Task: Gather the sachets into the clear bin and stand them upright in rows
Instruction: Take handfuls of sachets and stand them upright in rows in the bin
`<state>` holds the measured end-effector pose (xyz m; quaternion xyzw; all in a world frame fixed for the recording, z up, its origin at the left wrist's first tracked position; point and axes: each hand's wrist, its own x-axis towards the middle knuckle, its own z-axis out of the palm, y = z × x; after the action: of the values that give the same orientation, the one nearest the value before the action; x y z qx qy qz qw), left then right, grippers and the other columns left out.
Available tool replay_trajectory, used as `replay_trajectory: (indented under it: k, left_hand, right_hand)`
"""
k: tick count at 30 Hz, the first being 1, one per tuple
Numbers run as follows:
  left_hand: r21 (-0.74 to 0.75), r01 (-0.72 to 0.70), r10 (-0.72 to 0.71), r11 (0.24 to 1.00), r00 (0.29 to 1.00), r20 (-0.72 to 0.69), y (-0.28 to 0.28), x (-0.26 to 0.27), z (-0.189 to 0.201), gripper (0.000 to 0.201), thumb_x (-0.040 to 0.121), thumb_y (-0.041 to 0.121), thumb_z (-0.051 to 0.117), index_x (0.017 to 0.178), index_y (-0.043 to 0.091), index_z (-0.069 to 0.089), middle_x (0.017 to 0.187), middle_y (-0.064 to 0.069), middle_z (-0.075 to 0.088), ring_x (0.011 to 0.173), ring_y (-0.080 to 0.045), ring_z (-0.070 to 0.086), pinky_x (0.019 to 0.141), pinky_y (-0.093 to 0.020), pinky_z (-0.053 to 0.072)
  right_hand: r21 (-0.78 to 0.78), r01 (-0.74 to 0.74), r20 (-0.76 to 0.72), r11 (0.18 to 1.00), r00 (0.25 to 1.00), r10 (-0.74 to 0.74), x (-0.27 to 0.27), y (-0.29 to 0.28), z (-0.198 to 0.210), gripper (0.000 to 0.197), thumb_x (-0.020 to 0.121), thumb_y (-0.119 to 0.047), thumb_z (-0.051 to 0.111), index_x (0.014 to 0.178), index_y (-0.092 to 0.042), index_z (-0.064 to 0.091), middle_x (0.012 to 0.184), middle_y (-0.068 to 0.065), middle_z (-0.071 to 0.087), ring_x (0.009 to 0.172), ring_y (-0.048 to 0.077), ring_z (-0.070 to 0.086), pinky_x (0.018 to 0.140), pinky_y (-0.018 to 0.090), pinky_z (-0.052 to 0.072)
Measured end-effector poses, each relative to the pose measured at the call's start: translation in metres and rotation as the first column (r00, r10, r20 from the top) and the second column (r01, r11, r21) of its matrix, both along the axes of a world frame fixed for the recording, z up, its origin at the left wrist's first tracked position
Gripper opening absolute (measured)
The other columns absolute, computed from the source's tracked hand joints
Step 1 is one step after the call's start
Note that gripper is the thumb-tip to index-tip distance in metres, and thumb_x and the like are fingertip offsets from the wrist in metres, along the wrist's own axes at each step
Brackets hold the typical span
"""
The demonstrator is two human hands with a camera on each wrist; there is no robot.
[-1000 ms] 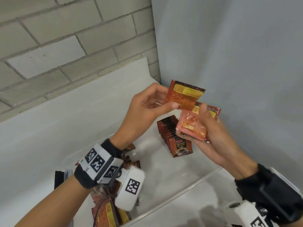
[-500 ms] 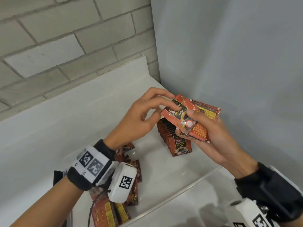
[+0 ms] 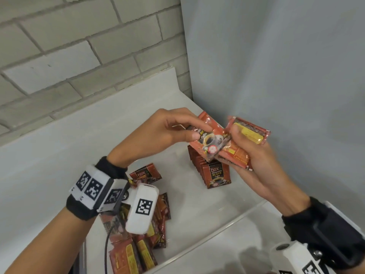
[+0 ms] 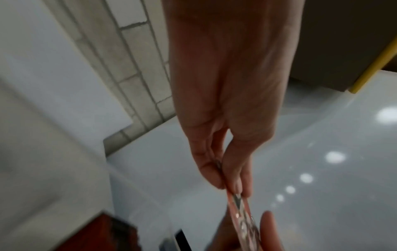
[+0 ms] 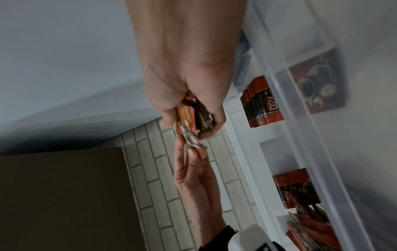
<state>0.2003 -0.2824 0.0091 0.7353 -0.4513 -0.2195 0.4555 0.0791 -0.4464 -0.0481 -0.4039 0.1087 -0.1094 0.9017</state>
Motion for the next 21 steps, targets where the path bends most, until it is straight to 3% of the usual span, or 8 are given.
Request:
replay_trajectory:
  k: [2, 4, 5, 8, 10, 15, 18, 21]
  left_hand:
    - [0.106, 0.057, -0.066, 0.993, 0.994, 0.084, 0.004, 0.006, 0.0, 0.024, 0.087, 0.008, 0.065, 0.109, 0.012, 0.072, 0.101, -0.005, 0.063, 0.093, -0.015, 0.062, 0.079, -0.023, 0.049]
    - [0.251, 0.143, -0.184, 0.957, 0.972, 0.149, 0.003, 0.005, -0.005, 0.023, 0.088, 0.009, 0.065, 0.109, 0.016, 0.074, 0.1, -0.002, 0.061, 0.09, -0.016, 0.06, 0.08, -0.025, 0.047]
    - [0.318, 0.188, -0.25, 0.929, 0.954, 0.168, 0.0, 0.003, -0.01, 0.024, 0.088, 0.008, 0.065, 0.109, 0.017, 0.074, 0.099, -0.001, 0.061, 0.089, -0.015, 0.059, 0.081, -0.023, 0.046]
    - [0.449, 0.284, -0.412, 0.847, 0.885, 0.218, -0.013, -0.011, -0.031, 0.028, 0.089, 0.004, 0.064, 0.113, 0.014, 0.072, 0.096, -0.001, 0.054, 0.08, -0.003, 0.051, 0.076, -0.004, 0.033]
    - [0.491, 0.3, -0.468, 0.818, 0.843, 0.264, -0.023, -0.017, -0.047, 0.03, 0.089, 0.003, 0.062, 0.116, 0.013, 0.07, 0.095, -0.002, 0.048, 0.077, -0.002, 0.043, 0.073, -0.001, 0.028]
    - [0.525, 0.255, -0.508, 0.812, 0.752, 0.42, -0.038, -0.018, -0.068, 0.034, 0.089, 0.001, 0.06, 0.12, 0.012, 0.067, 0.091, -0.007, 0.042, 0.088, -0.016, 0.036, 0.073, -0.021, 0.032]
    - [0.415, 0.27, -0.479, 0.869, 0.67, 0.567, -0.039, -0.018, -0.073, 0.029, 0.083, 0.004, 0.062, 0.108, 0.012, 0.074, 0.082, -0.01, 0.047, 0.081, -0.024, 0.045, 0.063, -0.022, 0.027]
    - [0.37, 0.25, -0.445, 0.895, 0.578, 0.684, -0.039, -0.021, -0.084, 0.026, 0.082, 0.012, 0.061, 0.103, 0.016, 0.076, 0.082, -0.011, 0.051, 0.081, -0.028, 0.047, 0.064, -0.035, 0.043]
  right_hand:
    - [0.027, 0.182, -0.038, 0.983, 0.983, -0.181, 0.001, -0.004, -0.003, 0.009, 0.086, -0.022, 0.061, 0.094, -0.017, 0.063, 0.081, -0.002, 0.071, 0.078, 0.013, 0.071, 0.072, 0.033, 0.059]
    - [0.006, 0.303, -0.05, 0.953, 0.952, -0.303, 0.001, -0.007, -0.005, 0.01, 0.088, -0.023, 0.062, 0.096, -0.017, 0.061, 0.078, -0.004, 0.07, 0.076, 0.01, 0.07, 0.076, 0.032, 0.058]
    - [-0.009, 0.328, -0.042, 0.945, 0.944, -0.328, 0.0, -0.007, -0.006, 0.014, 0.088, -0.024, 0.063, 0.1, -0.017, 0.06, 0.079, -0.005, 0.07, 0.077, 0.009, 0.07, 0.077, 0.031, 0.057]
    - [-0.049, 0.321, -0.018, 0.946, 0.947, -0.322, -0.002, -0.004, -0.005, 0.025, 0.082, -0.028, 0.064, 0.105, -0.019, 0.06, 0.082, -0.005, 0.07, 0.081, 0.009, 0.07, 0.076, 0.029, 0.057]
    - [-0.069, 0.306, -0.026, 0.95, 0.951, -0.308, -0.003, -0.003, -0.004, 0.02, 0.081, -0.028, 0.065, 0.099, -0.022, 0.062, 0.082, -0.006, 0.07, 0.082, 0.009, 0.07, 0.08, 0.031, 0.057]
    - [-0.062, 0.309, -0.041, 0.949, 0.949, -0.312, -0.002, -0.003, -0.004, 0.02, 0.083, -0.025, 0.064, 0.102, -0.021, 0.062, 0.083, -0.005, 0.07, 0.085, 0.011, 0.07, 0.089, 0.038, 0.056]
    - [-0.064, 0.297, -0.045, 0.953, 0.953, -0.3, -0.001, -0.002, -0.004, 0.023, 0.08, -0.027, 0.066, 0.102, -0.023, 0.063, 0.083, -0.005, 0.071, 0.087, 0.012, 0.07, 0.093, 0.041, 0.053]
    - [-0.061, 0.288, -0.05, 0.956, 0.955, -0.291, 0.0, -0.002, -0.004, 0.02, 0.083, -0.026, 0.065, 0.103, -0.023, 0.063, 0.082, -0.006, 0.071, 0.086, 0.011, 0.07, 0.092, 0.04, 0.054]
